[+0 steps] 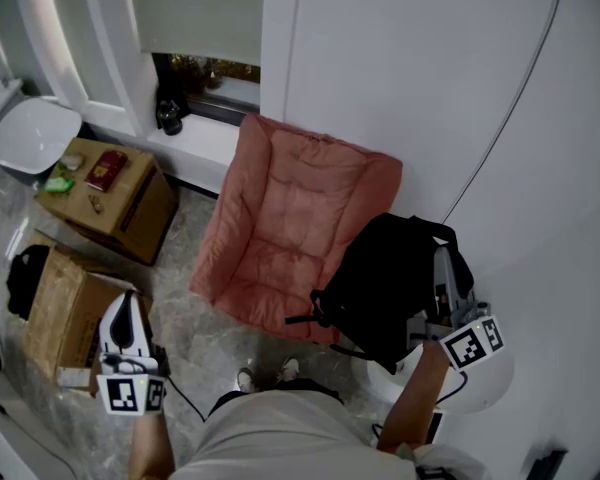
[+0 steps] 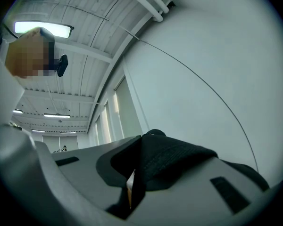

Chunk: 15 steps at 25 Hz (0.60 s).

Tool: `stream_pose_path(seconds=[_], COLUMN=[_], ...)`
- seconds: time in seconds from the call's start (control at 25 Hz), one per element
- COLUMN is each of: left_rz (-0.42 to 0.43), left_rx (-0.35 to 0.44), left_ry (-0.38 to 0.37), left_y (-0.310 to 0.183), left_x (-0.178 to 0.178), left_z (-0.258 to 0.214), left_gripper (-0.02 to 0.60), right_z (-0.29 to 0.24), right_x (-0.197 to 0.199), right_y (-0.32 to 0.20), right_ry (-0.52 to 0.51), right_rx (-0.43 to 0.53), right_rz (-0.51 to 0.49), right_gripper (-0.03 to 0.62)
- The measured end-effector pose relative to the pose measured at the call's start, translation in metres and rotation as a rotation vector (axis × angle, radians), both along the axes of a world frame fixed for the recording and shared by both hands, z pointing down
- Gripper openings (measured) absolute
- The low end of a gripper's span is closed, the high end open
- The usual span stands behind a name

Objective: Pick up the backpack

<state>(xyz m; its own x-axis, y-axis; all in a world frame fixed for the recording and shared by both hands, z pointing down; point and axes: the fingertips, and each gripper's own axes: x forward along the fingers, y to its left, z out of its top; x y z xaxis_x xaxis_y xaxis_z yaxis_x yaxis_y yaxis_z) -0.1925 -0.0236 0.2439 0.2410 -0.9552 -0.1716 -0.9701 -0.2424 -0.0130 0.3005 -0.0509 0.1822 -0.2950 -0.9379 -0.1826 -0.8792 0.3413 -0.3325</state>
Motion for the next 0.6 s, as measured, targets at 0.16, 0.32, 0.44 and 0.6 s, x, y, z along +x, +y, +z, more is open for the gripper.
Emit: stream_pose_path(seconds=[0.16,0.32,0.44,0.6], left_rz=[0.047,0.044,0.057,0.104], left_rx=[0.028,0.017,0.013,0.052], left_ry=[0.012,0.013,0.019,0.037], left_y=[-0.008,-0.011,-0.009,-0.004], left_x=[0.02,0.023,0.029,0.039], left_z=[-0.006,-0.002,-0.001,-0.007], left_gripper=[0.015,0.015,0.015,0.015], right_z=[0.002,0.004,0.001,0.005], right_x=[-0.003,-0.009,-0.016,-0.023], right_y=[-0.003,-0.005,-0.007,-0.005], right_ry=[-0.003,-0.01,0.002,-0.016], right_rx=[-0.007,-0.007,-0.005,-0.015], right_rz=[-0.004,-0.015,-0.034,-0.052], right_gripper=[0.034,0.034,0.034,0.034])
